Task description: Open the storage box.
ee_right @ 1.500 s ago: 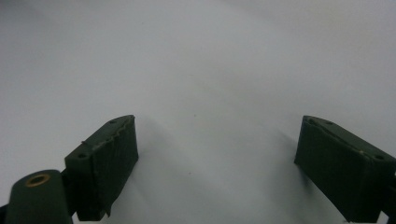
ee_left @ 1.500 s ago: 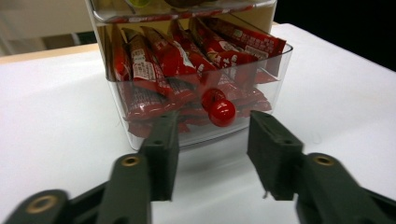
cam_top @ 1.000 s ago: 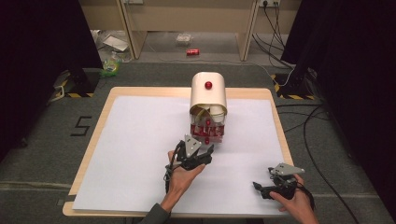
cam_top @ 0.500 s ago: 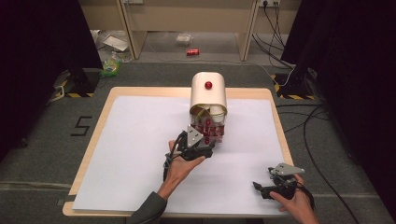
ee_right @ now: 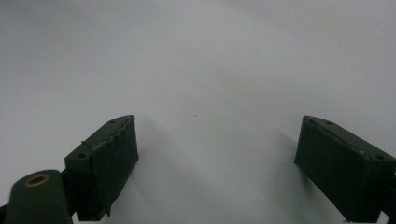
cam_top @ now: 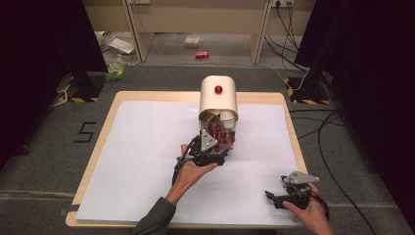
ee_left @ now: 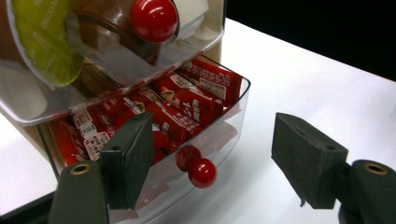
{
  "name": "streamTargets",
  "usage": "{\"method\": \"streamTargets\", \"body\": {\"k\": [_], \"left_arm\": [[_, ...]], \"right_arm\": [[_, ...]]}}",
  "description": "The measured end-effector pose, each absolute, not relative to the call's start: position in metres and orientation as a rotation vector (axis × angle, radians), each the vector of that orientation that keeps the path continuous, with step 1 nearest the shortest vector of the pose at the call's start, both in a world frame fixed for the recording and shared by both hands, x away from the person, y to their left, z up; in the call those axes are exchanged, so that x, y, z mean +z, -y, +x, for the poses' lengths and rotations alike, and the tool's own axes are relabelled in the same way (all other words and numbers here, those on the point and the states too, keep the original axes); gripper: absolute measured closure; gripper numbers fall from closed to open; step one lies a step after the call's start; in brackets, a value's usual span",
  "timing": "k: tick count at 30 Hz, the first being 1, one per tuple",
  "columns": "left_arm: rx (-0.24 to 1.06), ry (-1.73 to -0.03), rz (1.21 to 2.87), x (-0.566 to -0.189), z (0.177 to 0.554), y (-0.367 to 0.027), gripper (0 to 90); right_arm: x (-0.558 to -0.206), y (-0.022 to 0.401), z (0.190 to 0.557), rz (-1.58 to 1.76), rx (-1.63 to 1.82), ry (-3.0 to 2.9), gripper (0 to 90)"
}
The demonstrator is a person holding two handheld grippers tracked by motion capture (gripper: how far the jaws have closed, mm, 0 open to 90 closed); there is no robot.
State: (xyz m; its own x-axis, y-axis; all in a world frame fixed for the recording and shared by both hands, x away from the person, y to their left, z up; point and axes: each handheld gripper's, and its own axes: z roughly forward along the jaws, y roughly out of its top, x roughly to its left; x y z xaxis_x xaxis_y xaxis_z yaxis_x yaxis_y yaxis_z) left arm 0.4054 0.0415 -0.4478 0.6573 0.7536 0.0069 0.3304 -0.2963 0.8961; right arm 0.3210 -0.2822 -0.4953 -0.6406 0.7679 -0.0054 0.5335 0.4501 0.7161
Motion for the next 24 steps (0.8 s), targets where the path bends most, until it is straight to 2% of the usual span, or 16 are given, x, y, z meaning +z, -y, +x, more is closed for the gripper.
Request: {"method": "streamTargets", "body": {"k": [24], "left_arm": [[0.458,-0.837,1.919,-0.456,0.381,-0.049,36.4]], "right_arm": [[-0.495,0.282,0.321,1.108,0.998,-2.376,13.2]]}}
